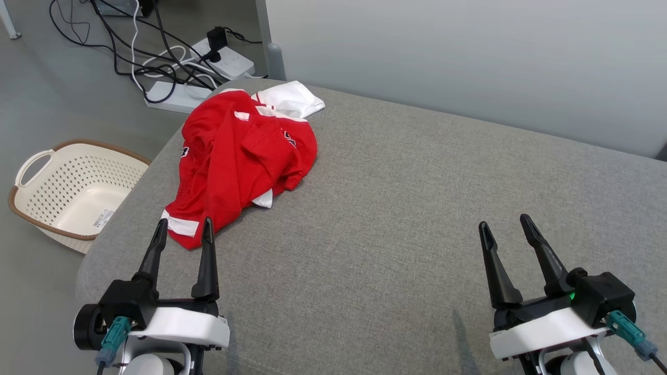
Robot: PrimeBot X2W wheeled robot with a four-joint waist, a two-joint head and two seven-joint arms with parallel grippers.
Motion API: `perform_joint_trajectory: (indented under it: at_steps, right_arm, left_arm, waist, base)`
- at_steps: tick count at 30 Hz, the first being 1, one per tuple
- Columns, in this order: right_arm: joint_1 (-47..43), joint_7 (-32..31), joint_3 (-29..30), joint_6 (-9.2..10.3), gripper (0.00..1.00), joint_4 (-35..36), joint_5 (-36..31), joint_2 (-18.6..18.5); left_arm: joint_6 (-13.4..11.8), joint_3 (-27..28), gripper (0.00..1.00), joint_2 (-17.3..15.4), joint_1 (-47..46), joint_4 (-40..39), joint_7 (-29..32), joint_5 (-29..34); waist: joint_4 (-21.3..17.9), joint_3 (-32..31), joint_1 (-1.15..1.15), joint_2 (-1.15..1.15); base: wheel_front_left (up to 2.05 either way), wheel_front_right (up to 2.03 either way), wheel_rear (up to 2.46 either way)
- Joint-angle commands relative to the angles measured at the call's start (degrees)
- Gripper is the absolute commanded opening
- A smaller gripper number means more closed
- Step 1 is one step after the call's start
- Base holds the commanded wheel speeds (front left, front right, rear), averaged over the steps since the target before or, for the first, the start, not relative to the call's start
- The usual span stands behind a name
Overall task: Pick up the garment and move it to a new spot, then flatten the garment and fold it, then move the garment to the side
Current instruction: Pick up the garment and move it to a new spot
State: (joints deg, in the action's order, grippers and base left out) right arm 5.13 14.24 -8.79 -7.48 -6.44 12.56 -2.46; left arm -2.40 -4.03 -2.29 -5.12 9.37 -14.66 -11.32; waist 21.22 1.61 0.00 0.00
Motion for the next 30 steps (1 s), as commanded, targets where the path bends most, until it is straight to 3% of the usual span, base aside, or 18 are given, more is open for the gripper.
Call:
perform_joint_trajectory:
  at_steps: [1,16,30]
  right_arm:
    - [1.4,0.8,-1.4,-0.01,1.00,1.5,-0.2,-0.5]
    - [4.3,0.8,-1.9,-0.01,1.00,2.0,-0.3,-3.4]
    - [7.7,0.8,-3.4,-0.01,1.00,1.9,0.2,-6.9]
  left_arm:
    - [-0.6,2.0,1.00,-0.6,-2.3,-1.6,-0.3,-0.7]
    - [-2.9,2.9,1.00,-0.6,-6.7,-0.8,-0.3,-2.7]
    - [-0.9,7.0,1.00,-0.6,-19.1,7.5,-0.3,-1.4]
  waist:
    - [-0.1,0.2,0.00,0.00]
    - [-2.6,6.8,0.00,0.00]
    - [-4.8,13.4,0.00,0.00]
  base:
    - [0.00,0.00,0.00]
    - [0.00,0.00,0.00]
    - [0.00,0.00,0.00]
